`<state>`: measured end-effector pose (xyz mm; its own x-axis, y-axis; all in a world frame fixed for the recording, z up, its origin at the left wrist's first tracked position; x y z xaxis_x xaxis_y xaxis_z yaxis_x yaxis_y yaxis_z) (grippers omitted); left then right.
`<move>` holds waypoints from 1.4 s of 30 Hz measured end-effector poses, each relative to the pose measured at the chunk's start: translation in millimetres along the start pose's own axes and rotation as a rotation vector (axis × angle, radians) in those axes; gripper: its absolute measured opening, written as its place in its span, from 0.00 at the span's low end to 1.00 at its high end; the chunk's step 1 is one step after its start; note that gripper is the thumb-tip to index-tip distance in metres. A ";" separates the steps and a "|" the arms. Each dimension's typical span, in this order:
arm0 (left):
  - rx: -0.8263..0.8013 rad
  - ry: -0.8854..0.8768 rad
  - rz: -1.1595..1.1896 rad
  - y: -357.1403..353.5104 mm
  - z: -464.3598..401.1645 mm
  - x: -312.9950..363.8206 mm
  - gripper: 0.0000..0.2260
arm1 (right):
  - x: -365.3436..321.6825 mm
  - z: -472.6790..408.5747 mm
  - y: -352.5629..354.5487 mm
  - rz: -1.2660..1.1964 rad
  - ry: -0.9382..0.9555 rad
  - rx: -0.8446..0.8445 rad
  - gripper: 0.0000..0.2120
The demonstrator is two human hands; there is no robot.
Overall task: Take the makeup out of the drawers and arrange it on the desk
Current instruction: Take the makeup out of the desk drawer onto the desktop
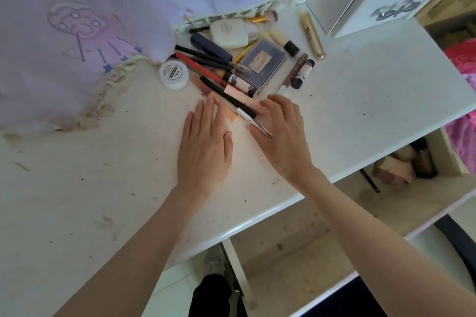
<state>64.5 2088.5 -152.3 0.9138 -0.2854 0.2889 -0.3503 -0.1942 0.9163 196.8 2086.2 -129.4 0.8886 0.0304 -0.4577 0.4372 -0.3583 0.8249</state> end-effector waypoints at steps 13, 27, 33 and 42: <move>-0.003 -0.006 -0.097 -0.5 15.3 2.3 0.24 | 22.7 30.6 18.6 -0.067 -0.153 0.129 0.08; -0.004 0.049 -0.165 5.1 48.4 14.0 0.23 | 67.6 53.9 39.6 -0.046 -0.241 0.034 0.27; -0.008 0.050 -0.180 5.3 49.4 15.7 0.23 | 92.4 -17.3 42.5 0.056 -0.258 0.051 0.22; -0.012 0.036 -0.170 8.6 57.8 29.7 0.24 | 109.2 -39.8 42.7 -0.043 -0.436 0.203 0.10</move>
<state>76.7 2024.1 -151.8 0.9666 -0.2153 0.1387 -0.1875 -0.2259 0.9559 318.1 2111.3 -131.0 0.7103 -0.3297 -0.6220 0.3977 -0.5412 0.7410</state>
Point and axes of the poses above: each hand's wrist, its own z-axis away from the middle knuckle, its own y-axis out of the back of the hand, x = y × z, the point moved 8 cm from there along -z, towards the middle knuckle, and after that the axes turned 13 degrees about x, right-handed, at the moved point
